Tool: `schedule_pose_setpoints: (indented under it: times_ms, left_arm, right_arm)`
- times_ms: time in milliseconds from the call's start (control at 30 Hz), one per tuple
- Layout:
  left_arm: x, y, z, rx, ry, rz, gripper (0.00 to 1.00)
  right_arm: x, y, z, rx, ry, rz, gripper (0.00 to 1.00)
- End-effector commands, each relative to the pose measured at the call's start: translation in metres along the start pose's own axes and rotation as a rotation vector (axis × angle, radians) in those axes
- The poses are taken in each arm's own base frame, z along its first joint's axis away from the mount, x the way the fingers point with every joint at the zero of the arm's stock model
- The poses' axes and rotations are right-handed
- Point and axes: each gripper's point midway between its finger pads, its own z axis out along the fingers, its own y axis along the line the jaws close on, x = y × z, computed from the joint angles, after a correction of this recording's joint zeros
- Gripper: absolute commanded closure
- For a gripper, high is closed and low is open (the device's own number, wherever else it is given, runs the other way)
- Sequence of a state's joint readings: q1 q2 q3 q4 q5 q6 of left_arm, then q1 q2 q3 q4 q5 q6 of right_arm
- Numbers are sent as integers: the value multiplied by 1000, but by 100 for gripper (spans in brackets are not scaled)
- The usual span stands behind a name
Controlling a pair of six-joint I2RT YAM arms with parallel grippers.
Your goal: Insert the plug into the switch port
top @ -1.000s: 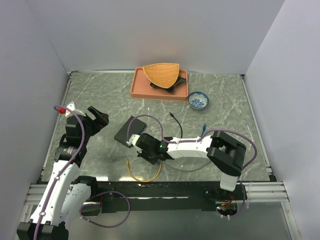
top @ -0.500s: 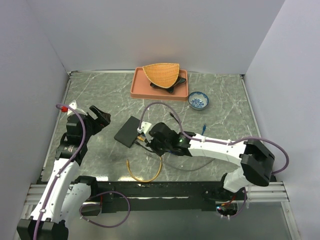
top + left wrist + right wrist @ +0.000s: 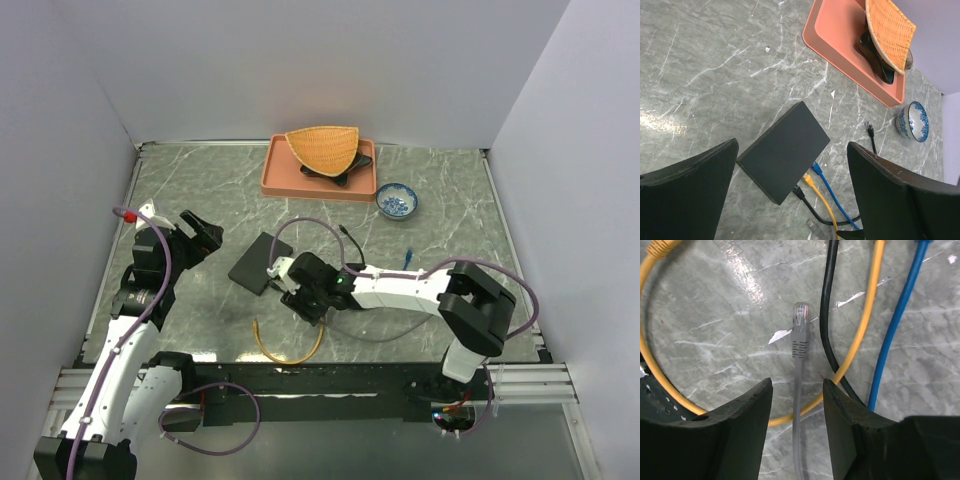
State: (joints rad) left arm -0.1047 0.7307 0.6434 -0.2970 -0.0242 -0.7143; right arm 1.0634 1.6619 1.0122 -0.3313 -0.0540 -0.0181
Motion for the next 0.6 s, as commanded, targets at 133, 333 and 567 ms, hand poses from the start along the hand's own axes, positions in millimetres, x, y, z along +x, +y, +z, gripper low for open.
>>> schedule_pose_setpoints:
  times_ms: [133, 333, 567]
  left_arm:
    - [-8, -3, 2, 11, -26, 17, 4]
    - [-8, -2, 2, 8, -26, 20, 4]
    - [-7, -3, 2, 10, -25, 19, 4]
  right_arm:
    - [-22, 5, 4, -22, -25, 13, 54]
    - [-15, 4, 15, -18, 13, 16, 64]
    - [-6, 1, 23, -3, 51, 17, 64]
